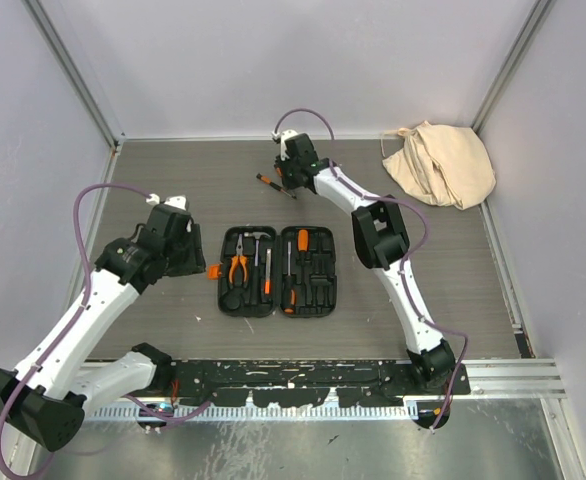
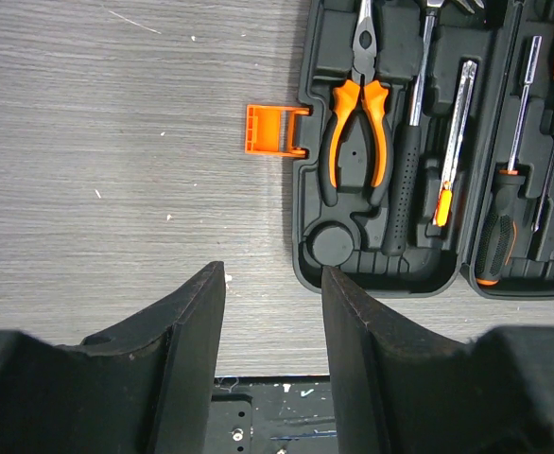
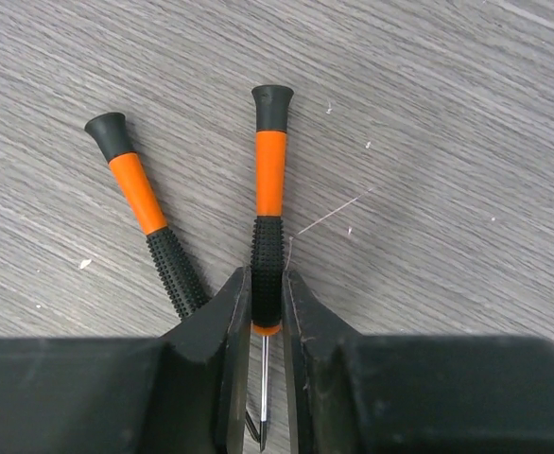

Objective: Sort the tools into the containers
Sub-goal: Pick up the screwdriver from the center of the board, then place the screwdriver in the storage box.

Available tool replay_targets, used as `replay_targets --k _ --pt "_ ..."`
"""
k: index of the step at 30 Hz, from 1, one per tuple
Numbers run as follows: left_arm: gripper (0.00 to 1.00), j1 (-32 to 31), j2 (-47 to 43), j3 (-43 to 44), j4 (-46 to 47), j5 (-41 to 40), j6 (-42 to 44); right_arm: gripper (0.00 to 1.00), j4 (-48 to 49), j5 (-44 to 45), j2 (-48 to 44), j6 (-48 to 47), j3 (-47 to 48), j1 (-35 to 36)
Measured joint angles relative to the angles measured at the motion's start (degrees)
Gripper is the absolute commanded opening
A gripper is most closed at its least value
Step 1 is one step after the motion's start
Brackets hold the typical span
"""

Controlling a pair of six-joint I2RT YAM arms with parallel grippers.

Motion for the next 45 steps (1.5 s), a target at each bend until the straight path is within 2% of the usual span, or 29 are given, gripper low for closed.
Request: replay_targets --k 8,16,21,26,33,39,41,43,45 --pt "0.46 0.00 0.59 0.00 0.07 0.04 0.02 0.09 1.73 4.00 -5.07 -2.21 -8.20 -0.02" --pt "0.46 0.00 1.51 0.00 0.61 0.79 0.04 0.07 1.46 6.05 -15.93 -2.60 -22.64 -3.54" --pt "0.46 0.00 1.88 0.00 1.66 1.73 0.04 0.01 3.32 6.16 -24.39 -1.92 -30.34 -5.84" --pt "0.46 0.00 2.10 0.17 2.62 3.32 0.02 0.00 8.48 5.22 -37.00 0.15 -42.10 -6.78" --pt "0.48 0.00 2.21 2.84 4.17 7.21 0.07 0.00 18.38 -1.73 -53.72 5.27 -57.94 -6.56" --pt "0.53 0.00 2.56 5.66 7.65 12.37 0.33 0.00 33.20 -13.60 -68.72 8.52 -77.72 -6.01" --pt "0.55 0.00 3.30 6.93 8.81 14.80 0.31 0.00 37.18 -16.17 -72.19 7.50 -82.79 -4.61" --pt "0.63 0.00 4.13 8.07 9.81 17.11 0.28 0.01 39.15 -17.90 -75.45 2.97 -86.86 -0.74" --pt "0.66 0.00 4.96 9.07 11.17 19.87 0.26 0.03 39.01 -19.17 -77.09 -2.67 -87.95 3.52"
